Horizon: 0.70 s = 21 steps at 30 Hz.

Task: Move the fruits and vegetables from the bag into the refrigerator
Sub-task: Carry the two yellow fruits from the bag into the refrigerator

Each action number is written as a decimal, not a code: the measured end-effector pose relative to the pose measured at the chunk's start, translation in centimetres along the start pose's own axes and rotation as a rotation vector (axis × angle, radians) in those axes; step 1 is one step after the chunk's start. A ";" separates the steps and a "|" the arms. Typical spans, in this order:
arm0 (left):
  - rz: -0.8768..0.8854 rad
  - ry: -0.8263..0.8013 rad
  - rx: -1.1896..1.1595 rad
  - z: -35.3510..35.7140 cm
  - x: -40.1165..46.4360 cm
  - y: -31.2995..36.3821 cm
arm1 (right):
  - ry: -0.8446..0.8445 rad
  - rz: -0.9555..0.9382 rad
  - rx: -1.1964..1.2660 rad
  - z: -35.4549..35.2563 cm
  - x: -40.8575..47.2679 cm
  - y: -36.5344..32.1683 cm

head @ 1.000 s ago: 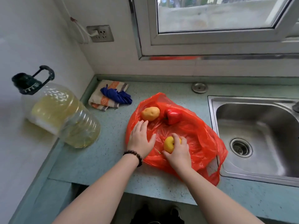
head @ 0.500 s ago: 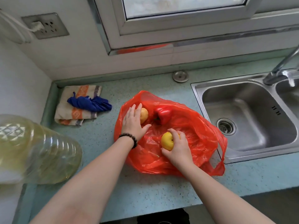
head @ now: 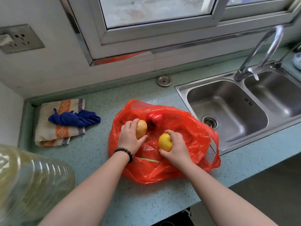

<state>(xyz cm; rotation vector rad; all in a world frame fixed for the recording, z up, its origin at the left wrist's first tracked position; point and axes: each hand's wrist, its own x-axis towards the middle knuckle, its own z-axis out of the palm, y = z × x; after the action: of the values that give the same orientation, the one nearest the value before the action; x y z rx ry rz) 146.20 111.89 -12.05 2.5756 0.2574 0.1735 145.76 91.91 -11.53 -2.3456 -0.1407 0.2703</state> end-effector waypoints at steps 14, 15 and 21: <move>0.278 -0.108 -0.129 2.0 -2.1 14.1 | 0.458 0.159 0.114 -10.8 -7.3 4.3; 0.307 -0.125 -0.145 2.6 -2.9 15.7 | 0.489 0.186 0.129 -11.8 -8.4 5.4; 0.476 -0.299 -0.251 8.3 -10.2 26.5 | 0.678 0.358 0.180 -17.5 -18.2 13.1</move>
<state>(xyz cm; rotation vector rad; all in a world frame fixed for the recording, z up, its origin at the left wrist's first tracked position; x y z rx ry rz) 141.64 83.27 -5.79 2.3278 -0.4621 -0.0109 132.50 67.44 -5.94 -2.1430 0.6073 -0.3362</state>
